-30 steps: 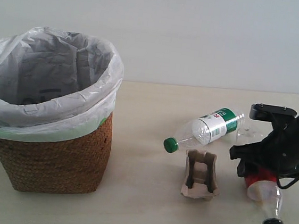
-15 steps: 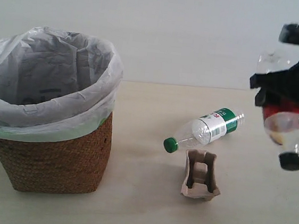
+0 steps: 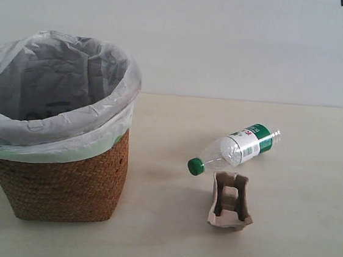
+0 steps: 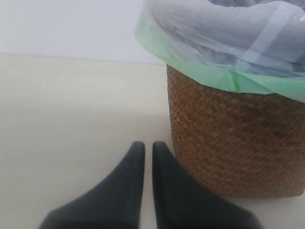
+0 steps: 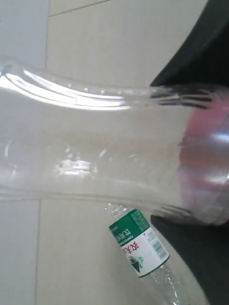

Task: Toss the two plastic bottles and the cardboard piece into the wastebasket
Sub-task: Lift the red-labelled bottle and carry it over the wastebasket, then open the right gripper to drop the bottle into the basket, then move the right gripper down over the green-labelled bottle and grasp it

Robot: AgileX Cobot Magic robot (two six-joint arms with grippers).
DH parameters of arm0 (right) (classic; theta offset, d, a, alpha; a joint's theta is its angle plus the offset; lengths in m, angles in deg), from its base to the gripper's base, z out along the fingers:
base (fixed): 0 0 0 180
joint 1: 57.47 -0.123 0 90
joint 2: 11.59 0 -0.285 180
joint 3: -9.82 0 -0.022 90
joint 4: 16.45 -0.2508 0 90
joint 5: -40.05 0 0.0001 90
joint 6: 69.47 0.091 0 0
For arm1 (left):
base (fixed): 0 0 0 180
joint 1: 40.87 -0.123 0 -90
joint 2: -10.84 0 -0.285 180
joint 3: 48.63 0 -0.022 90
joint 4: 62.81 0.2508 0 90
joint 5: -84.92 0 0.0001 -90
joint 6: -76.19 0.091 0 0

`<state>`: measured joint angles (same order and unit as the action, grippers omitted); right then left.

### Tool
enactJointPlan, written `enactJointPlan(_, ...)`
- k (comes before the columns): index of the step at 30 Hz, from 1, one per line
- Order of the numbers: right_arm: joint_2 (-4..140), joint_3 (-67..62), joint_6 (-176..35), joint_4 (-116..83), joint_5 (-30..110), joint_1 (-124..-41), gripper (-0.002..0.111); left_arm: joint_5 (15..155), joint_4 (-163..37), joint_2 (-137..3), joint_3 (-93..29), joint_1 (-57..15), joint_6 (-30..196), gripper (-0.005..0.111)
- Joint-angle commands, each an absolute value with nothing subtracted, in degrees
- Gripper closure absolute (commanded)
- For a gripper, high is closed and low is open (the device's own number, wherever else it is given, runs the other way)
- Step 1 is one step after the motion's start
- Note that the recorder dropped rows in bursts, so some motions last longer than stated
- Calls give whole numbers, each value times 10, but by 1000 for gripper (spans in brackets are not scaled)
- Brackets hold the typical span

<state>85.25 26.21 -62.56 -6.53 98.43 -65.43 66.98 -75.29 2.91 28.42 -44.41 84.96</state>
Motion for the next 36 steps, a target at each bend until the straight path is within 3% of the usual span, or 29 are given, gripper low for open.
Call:
enactJointPlan(1, 891, 264, -622, -137, 1018, -655, 108, 671, -752, 31, 286, -446, 845, 101)
enactJointPlan(5, 933, 274, -870, -640, 977, -723, 105, 671, -752, 31, 286, -446, 845, 101)
enactJointPlan(7, 939, 298, -956, -803, 947, -768, 92, 671, -752, 31, 286, -446, 845, 101)
enactJointPlan(8, 941, 315, -971, -826, 913, -797, 78, 671, -752, 31, 286, -446, 845, 101)
enactJointPlan(11, 963, 356, -917, -752, 764, -889, 14, 671, -752, 31, 286, -446, 845, 101)
enactJointPlan(12, 974, 369, -889, -714, 727, -912, 5, 671, -752, 31, 286, -446, 845, 101)
enactJointPlan(19, 1038, 439, -702, -539, 734, -946, 7, 671, -752, 31, 286, -446, 845, 101)
enactJointPlan(24, 1040, 440, -669, -408, 851, -946, 7, 671, -752, 31, 286, -446, 845, 101)
enactJointPlan(30, 1047, 440, -408, -39, 1048, -944, 7, 671, -752, 31, 286, -446, 845, 101)
enactJointPlan(36, 1101, 440, -369, -39, 1100, -893, 7, 671, -752, 31, 286, -446, 845, 101)
